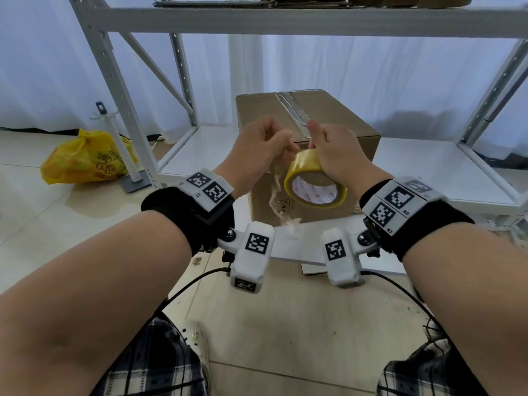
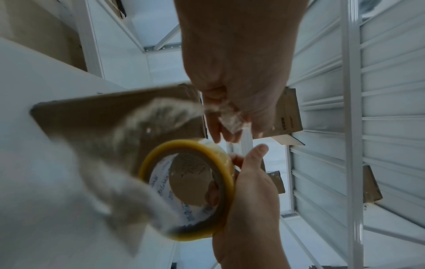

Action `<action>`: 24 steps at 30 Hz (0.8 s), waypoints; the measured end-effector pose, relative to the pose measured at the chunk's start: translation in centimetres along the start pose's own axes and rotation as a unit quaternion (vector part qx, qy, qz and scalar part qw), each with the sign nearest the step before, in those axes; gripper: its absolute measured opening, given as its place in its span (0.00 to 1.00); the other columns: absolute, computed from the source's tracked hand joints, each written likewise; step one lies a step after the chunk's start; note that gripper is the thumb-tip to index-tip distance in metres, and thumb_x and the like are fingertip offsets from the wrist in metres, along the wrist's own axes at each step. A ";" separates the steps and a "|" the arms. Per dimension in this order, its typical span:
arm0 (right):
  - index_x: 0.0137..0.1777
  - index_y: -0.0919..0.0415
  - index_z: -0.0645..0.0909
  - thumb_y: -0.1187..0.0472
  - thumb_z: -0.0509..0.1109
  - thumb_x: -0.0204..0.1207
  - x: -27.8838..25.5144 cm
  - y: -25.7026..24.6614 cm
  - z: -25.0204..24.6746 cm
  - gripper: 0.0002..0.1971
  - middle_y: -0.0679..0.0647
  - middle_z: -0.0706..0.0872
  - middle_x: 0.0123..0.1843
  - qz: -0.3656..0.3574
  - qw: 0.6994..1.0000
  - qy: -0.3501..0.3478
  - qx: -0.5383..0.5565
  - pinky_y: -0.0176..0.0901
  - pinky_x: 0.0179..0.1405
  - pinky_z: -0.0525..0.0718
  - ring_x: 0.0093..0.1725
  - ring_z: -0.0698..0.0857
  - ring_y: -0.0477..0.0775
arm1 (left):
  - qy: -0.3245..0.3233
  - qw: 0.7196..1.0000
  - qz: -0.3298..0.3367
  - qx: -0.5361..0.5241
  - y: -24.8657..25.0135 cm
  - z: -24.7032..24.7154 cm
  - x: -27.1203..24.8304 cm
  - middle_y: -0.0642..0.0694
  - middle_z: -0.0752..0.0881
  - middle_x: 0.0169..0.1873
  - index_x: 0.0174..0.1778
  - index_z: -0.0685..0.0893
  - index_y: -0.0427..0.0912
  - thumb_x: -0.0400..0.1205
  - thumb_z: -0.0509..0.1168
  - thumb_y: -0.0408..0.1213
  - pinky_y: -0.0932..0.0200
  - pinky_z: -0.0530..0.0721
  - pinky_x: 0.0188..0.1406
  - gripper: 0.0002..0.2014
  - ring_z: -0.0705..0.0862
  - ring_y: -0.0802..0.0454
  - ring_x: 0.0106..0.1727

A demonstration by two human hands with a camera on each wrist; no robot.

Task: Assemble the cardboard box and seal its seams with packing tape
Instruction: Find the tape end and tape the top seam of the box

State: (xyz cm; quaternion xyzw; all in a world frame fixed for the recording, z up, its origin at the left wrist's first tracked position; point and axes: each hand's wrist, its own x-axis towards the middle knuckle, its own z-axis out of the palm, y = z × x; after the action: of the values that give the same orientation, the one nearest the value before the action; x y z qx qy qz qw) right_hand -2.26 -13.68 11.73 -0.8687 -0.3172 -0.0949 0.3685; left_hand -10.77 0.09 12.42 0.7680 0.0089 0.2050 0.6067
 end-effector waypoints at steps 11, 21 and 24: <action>0.38 0.60 0.79 0.34 0.48 0.81 -0.5 -0.7 0.7 0.31 0.53 0.82 0.35 -0.018 0.998 -0.050 -0.025 0.44 0.33 0.73 0.34 0.79 0.52 | -0.144 0.962 -0.086 0.217 -0.5 -0.9 0.5 0.43 0.84 0.39 0.50 0.86 0.39 0.76 0.73 0.42 0.57 0.84 0.39 0.12 0.80 0.54 0.33; 0.59 0.55 0.81 0.58 0.72 0.76 -1.0 -0.6 -1.4 0.12 0.47 0.80 0.46 0.012 0.976 -0.200 0.087 0.35 0.38 0.75 0.45 0.79 0.44 | -0.059 0.936 0.004 0.348 -1.4 -1.9 0.6 0.51 0.80 0.41 0.44 0.84 0.41 0.82 0.66 0.38 0.62 0.76 0.50 0.06 0.77 0.60 0.41; 0.58 0.55 0.83 0.52 0.73 0.75 -0.9 0.1 -1.5 0.13 0.47 0.82 0.48 0.004 0.983 -0.180 0.047 0.34 0.39 0.76 0.47 0.81 0.45 | -0.053 0.939 -0.029 0.339 -1.6 -2.2 0.6 0.48 0.70 0.58 0.45 0.83 0.45 0.82 0.65 0.42 0.59 0.70 0.62 0.05 0.72 0.54 0.56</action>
State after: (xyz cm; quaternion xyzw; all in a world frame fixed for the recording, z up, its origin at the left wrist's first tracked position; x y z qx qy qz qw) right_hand -2.80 -15.20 12.34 -0.8545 -0.3786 0.0794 0.3467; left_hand -10.52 2.69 11.52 0.9372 0.0686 0.1313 0.3159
